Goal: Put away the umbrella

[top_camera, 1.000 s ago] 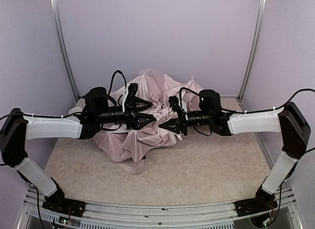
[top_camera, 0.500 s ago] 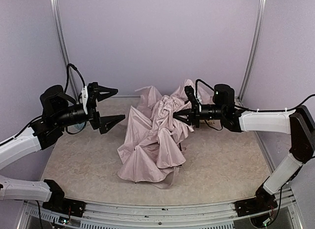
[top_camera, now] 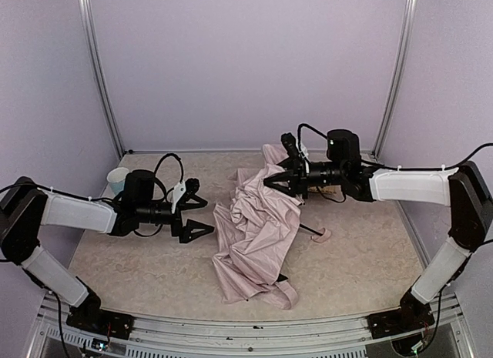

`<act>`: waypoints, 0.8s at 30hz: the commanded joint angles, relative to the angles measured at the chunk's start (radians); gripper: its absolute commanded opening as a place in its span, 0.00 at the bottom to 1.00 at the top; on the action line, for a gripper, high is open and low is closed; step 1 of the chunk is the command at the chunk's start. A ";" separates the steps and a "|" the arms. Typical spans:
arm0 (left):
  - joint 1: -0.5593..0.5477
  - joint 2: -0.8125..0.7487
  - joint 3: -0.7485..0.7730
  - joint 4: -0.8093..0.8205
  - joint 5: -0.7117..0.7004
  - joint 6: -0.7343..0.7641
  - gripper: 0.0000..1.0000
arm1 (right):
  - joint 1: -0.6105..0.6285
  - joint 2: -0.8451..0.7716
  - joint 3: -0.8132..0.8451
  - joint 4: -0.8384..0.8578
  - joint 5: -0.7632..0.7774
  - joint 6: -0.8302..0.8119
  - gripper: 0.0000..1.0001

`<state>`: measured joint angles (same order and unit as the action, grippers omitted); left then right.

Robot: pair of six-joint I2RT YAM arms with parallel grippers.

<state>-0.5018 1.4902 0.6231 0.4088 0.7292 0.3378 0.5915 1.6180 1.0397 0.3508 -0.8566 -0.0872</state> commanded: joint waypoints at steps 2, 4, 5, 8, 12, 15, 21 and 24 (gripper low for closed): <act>-0.006 0.043 0.038 0.233 0.024 -0.130 0.99 | 0.093 0.105 0.153 -0.273 0.262 -0.151 0.37; -0.007 0.040 0.037 0.260 0.020 -0.140 0.99 | 0.125 0.172 0.199 -0.324 0.320 -0.186 0.37; -0.006 0.037 0.038 0.263 0.020 -0.141 0.99 | 0.140 0.215 0.223 -0.347 0.328 -0.201 0.36; -0.005 0.030 0.037 0.252 0.004 -0.143 0.99 | 0.161 0.343 0.293 -0.409 0.361 -0.214 0.36; -0.005 0.020 0.026 0.237 -0.023 -0.146 0.98 | 0.165 0.458 0.394 -0.525 0.425 -0.206 0.37; -0.006 0.009 0.013 0.244 -0.045 -0.142 0.98 | 0.180 0.431 0.459 -0.611 0.418 -0.219 0.52; -0.005 -0.017 -0.010 0.286 -0.081 -0.160 0.98 | 0.199 0.161 0.429 -0.608 0.371 -0.198 1.00; -0.012 -0.038 -0.021 0.284 -0.089 -0.162 0.98 | 0.189 0.007 0.323 -0.566 0.491 -0.157 1.00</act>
<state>-0.5056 1.4910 0.6228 0.6556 0.6659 0.1894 0.7818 1.8465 1.4406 -0.2443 -0.4553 -0.2901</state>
